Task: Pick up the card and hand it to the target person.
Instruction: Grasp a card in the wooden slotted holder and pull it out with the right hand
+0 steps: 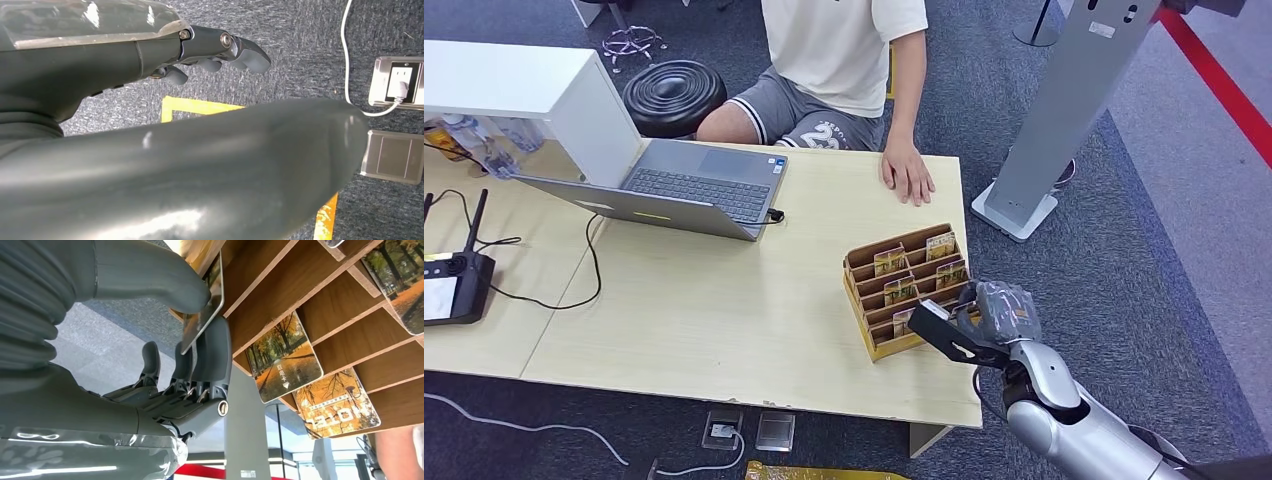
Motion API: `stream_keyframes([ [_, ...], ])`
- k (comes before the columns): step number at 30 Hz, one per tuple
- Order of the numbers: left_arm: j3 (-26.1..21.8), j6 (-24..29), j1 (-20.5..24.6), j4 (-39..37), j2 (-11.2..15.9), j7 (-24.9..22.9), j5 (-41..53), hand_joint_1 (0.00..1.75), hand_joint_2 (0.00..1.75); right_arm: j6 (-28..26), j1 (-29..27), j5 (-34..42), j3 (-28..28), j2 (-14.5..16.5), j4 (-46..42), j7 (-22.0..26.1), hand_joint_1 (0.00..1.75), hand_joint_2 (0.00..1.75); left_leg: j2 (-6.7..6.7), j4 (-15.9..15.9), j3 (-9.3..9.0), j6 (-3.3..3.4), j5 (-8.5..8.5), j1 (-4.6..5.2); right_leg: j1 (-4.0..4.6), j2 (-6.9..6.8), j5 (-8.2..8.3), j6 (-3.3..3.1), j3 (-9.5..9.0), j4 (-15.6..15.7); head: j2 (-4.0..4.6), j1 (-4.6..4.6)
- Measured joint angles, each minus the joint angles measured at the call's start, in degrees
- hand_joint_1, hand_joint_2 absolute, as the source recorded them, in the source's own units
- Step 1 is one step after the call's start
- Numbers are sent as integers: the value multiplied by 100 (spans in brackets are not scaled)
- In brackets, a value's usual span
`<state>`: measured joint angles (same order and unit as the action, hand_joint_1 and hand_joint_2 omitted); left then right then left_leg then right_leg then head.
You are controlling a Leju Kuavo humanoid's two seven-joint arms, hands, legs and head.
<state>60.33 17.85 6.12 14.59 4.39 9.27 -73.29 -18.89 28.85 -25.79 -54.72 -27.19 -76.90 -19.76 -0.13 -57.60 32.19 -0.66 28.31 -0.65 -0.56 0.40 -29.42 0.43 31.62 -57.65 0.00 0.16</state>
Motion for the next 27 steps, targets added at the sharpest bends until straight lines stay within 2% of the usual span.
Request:
stream_keyframes([
  [10,0,-1,0,1,0,0,-8,0,0,-4,0,0,1,0,9,0,107,175,0,0,0,0,0,0,0,0,0,0,0,0,0,0],
  [12,0,-2,0,1,0,0,-7,0,0,-4,0,0,1,0,12,0,112,175,0,0,0,0,0,0,0,0,0,0,0,0,0,-1],
  [17,2,-3,0,0,0,8,-7,0,0,-4,0,0,1,0,26,0,139,175,0,0,0,0,0,0,0,0,0,0,0,0,0,1],
  [24,2,-13,0,0,0,17,-7,0,0,-10,4,-1,3,0,27,2,152,175,0,0,-1,0,0,0,0,0,0,0,-1,0,0,1],
  [27,4,-21,0,0,0,27,-6,0,131,-10,4,-2,3,0,27,4,154,175,0,0,-1,0,0,0,0,0,0,0,-1,0,0,0],
])
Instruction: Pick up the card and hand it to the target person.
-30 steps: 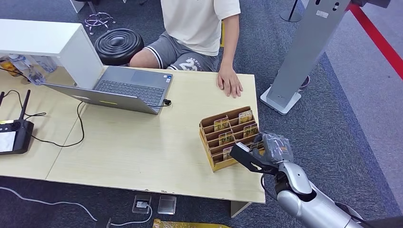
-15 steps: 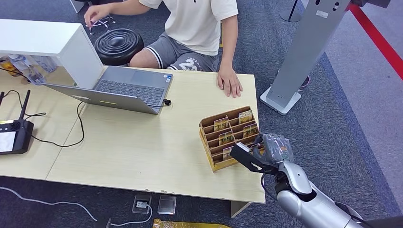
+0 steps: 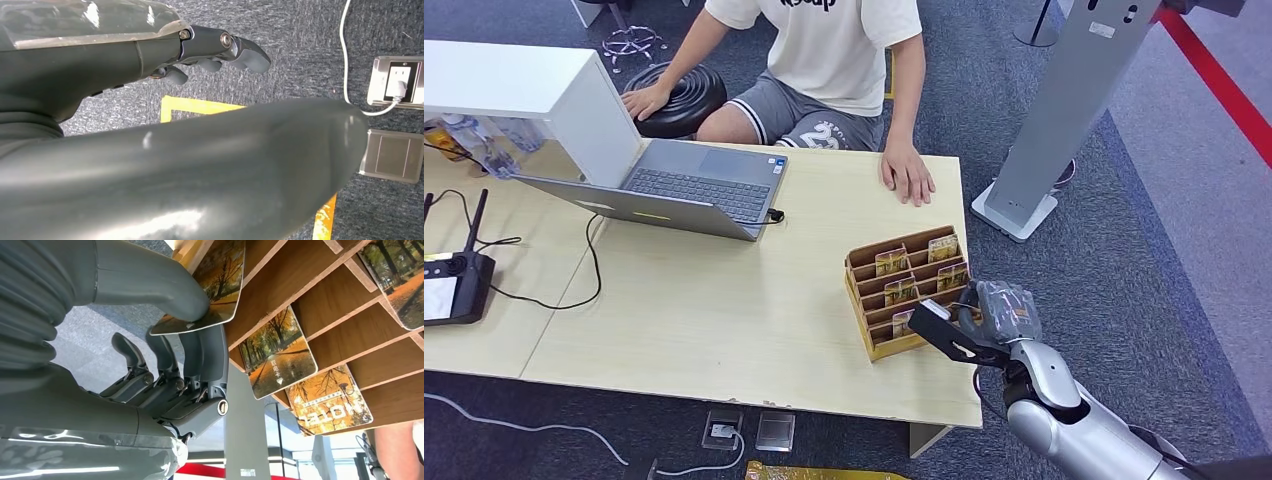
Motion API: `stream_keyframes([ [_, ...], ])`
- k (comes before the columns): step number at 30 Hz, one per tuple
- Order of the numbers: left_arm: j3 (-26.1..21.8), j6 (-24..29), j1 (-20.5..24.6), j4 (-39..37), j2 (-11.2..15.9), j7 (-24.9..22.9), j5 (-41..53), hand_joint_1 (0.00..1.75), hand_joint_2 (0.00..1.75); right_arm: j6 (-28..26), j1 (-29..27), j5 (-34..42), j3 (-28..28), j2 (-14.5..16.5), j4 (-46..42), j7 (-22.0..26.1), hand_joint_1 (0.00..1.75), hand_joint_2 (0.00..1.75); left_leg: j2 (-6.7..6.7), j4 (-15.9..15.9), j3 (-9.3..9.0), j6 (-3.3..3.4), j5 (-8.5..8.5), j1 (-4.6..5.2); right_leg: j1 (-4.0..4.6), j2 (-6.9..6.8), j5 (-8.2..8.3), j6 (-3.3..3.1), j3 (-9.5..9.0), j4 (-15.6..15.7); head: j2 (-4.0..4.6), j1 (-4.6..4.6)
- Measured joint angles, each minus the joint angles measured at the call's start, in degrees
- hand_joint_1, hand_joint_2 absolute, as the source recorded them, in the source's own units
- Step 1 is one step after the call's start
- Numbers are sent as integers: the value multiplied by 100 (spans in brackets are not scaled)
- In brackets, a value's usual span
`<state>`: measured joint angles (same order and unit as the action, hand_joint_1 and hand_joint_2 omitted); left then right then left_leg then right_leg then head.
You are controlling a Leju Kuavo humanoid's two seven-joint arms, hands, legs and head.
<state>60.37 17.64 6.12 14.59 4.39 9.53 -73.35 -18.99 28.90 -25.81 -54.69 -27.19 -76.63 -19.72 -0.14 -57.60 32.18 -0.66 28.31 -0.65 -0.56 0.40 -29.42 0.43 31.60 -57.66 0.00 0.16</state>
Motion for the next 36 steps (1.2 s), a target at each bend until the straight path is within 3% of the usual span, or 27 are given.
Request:
stream_keyframes([
  [1,2,-9,0,0,1,11,2,0,175,0,0,0,0,0,0,1,155,175,0,0,0,0,0,0,0,0,0,0,0,0,0,0],
  [12,7,-51,0,0,2,85,-1,0,175,77,4,-48,1,0,-3,-7,155,175,0,0,0,0,0,0,0,0,0,0,0,0,0,2],
  [18,7,-51,1,-1,11,63,-4,0,175,768,153,170,5,-13,-176,-203,155,175,2,0,-5,0,0,0,0,1,0,0,-2,0,0,0],
  [27,7,-66,-5,-1,35,63,-68,0,175,1246,476,322,65,-158,-963,-428,155,175,2,0,-3,0,-1,0,0,2,1,0,-1,-1,0,3],
  [36,7,-39,-8,0,35,63,-159,0,175,1220,739,420,295,-220,-1844,-334,155,175,0,0,-2,0,-1,0,0,0,1,0,-1,-1,0,-1],
])
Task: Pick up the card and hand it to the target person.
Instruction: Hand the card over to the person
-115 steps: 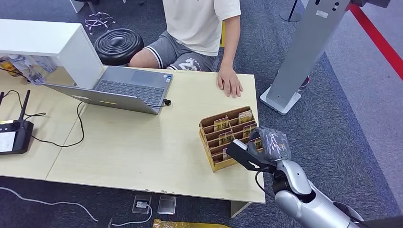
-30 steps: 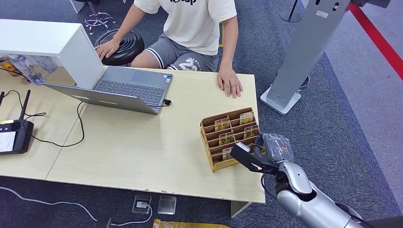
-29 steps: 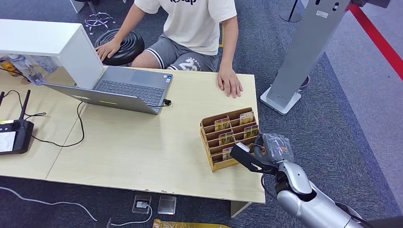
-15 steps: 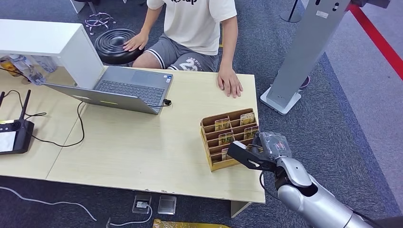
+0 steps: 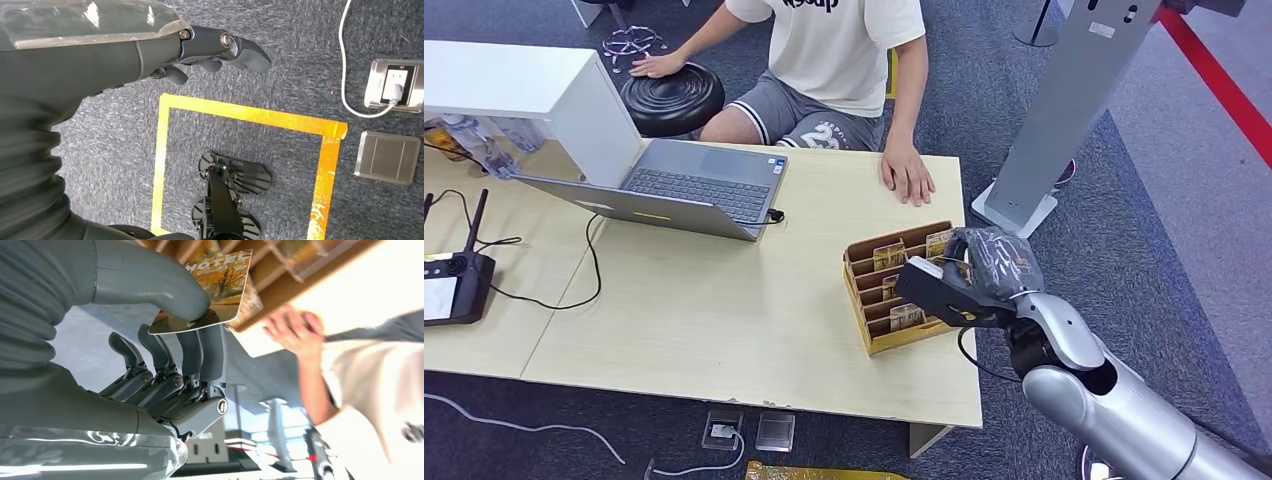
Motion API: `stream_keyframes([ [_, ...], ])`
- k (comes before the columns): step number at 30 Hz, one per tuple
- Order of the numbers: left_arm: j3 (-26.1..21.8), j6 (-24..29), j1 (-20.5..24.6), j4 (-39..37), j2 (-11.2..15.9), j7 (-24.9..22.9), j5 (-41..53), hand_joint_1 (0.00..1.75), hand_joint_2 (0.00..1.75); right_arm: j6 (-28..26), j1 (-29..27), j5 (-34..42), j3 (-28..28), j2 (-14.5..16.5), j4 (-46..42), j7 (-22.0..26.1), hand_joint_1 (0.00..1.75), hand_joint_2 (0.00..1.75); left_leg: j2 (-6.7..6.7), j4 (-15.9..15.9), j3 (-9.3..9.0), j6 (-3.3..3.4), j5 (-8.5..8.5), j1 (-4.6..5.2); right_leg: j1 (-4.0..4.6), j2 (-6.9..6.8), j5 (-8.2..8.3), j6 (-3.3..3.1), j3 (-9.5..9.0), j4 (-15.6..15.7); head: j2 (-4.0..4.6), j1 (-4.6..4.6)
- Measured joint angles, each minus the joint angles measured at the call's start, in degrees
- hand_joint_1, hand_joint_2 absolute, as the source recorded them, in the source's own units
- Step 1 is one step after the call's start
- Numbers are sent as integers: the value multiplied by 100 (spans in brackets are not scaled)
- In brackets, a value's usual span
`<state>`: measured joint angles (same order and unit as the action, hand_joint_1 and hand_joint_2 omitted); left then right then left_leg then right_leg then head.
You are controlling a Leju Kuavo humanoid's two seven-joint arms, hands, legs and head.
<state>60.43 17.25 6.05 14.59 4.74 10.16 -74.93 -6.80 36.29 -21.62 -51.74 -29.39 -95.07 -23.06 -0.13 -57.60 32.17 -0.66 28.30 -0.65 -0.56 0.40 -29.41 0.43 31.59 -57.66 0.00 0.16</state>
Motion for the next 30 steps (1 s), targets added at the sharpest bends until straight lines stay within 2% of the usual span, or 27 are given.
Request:
stream_keyframes([
  [5,0,7,2,0,-7,0,-21,0,175,-371,0,17,93,78,-318,438,155,175,0,0,1,0,0,0,0,0,0,0,0,0,0,1],
  [10,2,7,11,1,-34,-2,18,0,175,-1150,-30,-204,134,300,-320,1038,155,175,0,0,2,0,0,0,0,0,0,0,0,0,0,1],
  [16,12,-9,99,1,-90,-86,157,0,175,-2476,-38,-289,131,710,298,2063,155,175,-1,0,4,0,0,0,0,-1,0,0,-1,-2,0,0],
  [19,20,-22,157,1,-122,-128,218,0,175,-2961,-23,-237,129,959,775,2415,155,175,-1,0,4,0,0,0,0,-1,0,0,-1,-2,0,-4],
  [24,68,-24,228,1,-158,-190,260,0,175,-3234,-9,-174,292,1530,1854,3098,155,175,-2,0,4,0,0,0,1,-2,0,0,0,-3,0,4],
  [28,78,-19,227,1,-160,-201,269,0,175,-3246,-21,-139,505,1834,2384,3341,155,175,-2,0,4,0,0,0,1,-2,-1,-1,1,-3,0,8],
  [30,83,-35,223,1,-160,-200,274,0,175,-3251,-32,-130,587,1952,2573,3389,78,175,-2,0,4,0,0,0,1,-1,-1,-1,1,-3,0,5],
])
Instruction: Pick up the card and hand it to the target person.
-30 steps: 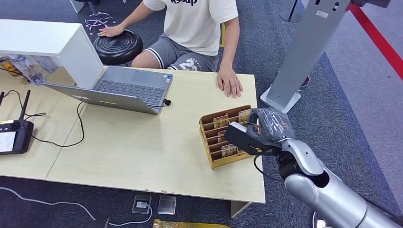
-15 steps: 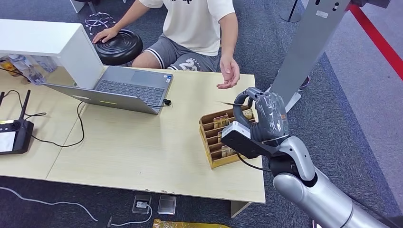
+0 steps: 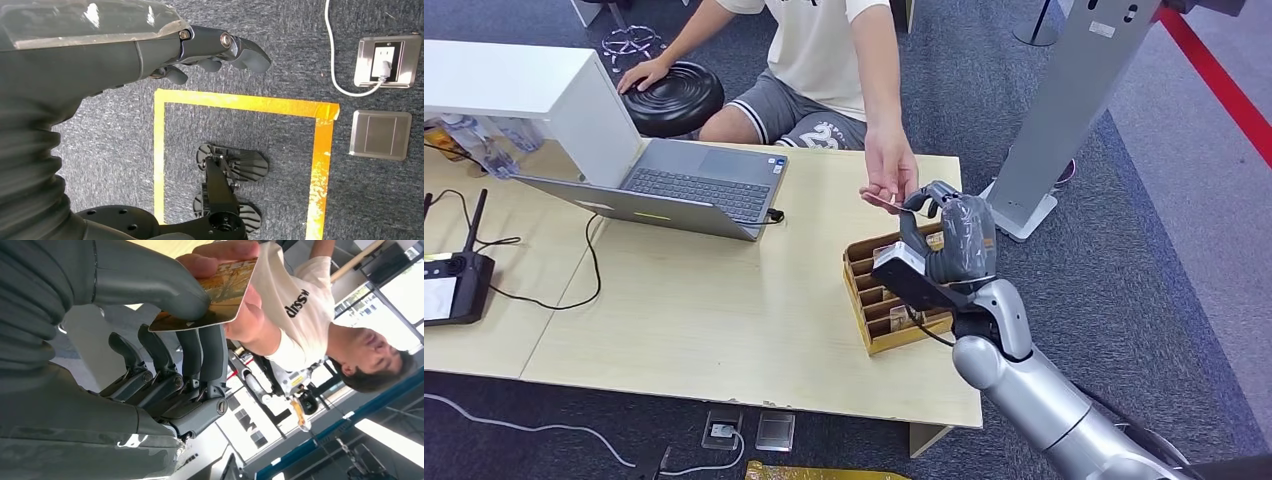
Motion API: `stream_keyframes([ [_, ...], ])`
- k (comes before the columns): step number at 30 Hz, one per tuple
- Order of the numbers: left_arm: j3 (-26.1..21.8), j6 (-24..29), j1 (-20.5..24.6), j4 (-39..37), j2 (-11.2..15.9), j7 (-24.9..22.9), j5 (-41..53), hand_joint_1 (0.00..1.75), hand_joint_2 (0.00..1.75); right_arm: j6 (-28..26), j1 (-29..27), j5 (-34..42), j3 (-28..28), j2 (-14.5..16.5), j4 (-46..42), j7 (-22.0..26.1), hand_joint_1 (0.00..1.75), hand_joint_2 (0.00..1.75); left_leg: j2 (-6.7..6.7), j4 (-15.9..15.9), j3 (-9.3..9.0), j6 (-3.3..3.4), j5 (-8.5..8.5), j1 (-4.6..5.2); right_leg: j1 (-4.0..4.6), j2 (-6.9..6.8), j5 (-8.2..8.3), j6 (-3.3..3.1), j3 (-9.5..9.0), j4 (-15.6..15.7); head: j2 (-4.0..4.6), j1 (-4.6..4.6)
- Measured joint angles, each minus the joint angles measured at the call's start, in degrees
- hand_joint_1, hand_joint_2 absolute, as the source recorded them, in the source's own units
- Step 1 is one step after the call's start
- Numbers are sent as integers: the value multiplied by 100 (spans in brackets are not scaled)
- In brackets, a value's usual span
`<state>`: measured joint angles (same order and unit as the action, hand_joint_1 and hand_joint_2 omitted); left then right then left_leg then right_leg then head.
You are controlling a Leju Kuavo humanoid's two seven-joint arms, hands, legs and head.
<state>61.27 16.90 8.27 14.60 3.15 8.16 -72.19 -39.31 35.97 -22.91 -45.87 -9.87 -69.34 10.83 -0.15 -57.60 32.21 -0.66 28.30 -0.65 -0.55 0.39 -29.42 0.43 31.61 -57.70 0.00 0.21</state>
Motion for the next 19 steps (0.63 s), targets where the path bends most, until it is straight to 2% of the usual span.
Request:
stream_keyframes([
  [2,11,-27,-6,0,0,9,9,0,175,-2,-11,31,55,88,143,-2,0,175,0,0,0,0,0,0,0,0,0,0,0,0,0,-5],
  [6,28,-76,-18,0,0,66,19,0,0,7,-16,404,66,169,290,-190,0,175,0,0,0,0,0,0,0,0,0,0,0,0,0,-10],
  [14,28,-2,-110,-1,2,87,-65,0,0,414,-128,2146,-26,161,63,-400,0,175,1,0,-3,0,0,0,0,1,0,0,2,0,0,2],
  [19,28,29,-178,-2,9,93,-110,0,0,709,-360,2775,-31,32,-384,-475,0,175,3,0,-2,0,0,0,0,2,0,0,4,1,0,-1],
])
